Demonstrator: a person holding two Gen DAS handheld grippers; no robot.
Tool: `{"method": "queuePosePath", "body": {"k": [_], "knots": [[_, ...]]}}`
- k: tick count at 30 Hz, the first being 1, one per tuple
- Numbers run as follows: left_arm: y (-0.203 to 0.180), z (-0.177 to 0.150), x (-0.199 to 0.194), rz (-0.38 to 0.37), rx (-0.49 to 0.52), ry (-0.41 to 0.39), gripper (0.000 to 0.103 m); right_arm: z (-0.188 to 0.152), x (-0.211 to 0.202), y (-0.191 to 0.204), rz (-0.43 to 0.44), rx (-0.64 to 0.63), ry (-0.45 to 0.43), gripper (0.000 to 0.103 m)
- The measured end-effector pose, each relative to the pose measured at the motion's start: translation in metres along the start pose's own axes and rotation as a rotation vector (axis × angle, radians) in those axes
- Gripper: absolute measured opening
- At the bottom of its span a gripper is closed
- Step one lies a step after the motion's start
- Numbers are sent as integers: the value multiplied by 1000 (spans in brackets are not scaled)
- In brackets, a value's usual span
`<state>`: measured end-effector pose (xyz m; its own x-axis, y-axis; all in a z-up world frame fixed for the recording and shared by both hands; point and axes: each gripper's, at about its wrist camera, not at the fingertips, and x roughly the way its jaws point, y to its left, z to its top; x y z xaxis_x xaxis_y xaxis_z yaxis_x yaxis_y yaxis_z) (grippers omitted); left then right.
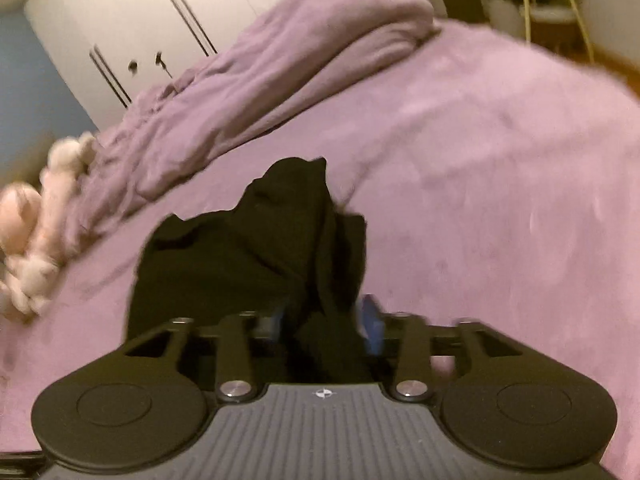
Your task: Fold small clothes
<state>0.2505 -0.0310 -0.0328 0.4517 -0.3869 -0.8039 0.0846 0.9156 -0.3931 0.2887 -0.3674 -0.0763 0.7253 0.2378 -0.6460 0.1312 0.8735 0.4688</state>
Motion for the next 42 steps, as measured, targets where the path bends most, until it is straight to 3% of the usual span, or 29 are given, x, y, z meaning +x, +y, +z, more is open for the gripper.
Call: {"method": "queuePosePath", "body": {"k": [3, 7, 9, 11, 14, 17, 19, 22, 26, 32, 36, 39, 42], "knots": [[-6, 0, 3, -4, 17, 9, 64, -8, -8, -9, 52, 22, 20, 53], [-14, -1, 10, 3, 25, 24, 64, -18, -19, -14, 39, 12, 36, 52], [-16, -2, 11, -1, 27, 29, 64, -21, -24, -12, 12, 0, 33, 44], [-19, -2, 12, -6, 29, 31, 64, -22, -29, -8, -5, -38, 18, 17], [-21, -1, 16, -8, 29, 39, 64, -20, -30, -2, 30, -52, 22, 12], [-22, -1, 18, 7, 41, 42, 65, -16, -31, -14, 176, 124, 48, 11], [-23, -1, 20, 9, 47, 52, 65, -18, -30, -33, 330, 349, 73, 11], [-27, -4, 27, 26, 74, 60, 66, -28, -25, -56, 428, 539, 76, 11], [-33, -7, 35, 83, 118, 14, 65, -42, -16, -71, 347, 575, 107, 11], [-25, 0, 28, 144, 70, -57, 65, -40, -15, -69, 369, 572, 110, 11], [-9, 3, 19, 138, 14, -70, 66, -41, -13, -72, 418, 615, 129, 11], [3, 5, 18, 118, -30, -44, 67, -42, -10, -61, 269, 440, 156, 11], [8, 5, 15, 97, -39, -27, 68, -38, -10, -52, 239, 351, 170, 11]]}}
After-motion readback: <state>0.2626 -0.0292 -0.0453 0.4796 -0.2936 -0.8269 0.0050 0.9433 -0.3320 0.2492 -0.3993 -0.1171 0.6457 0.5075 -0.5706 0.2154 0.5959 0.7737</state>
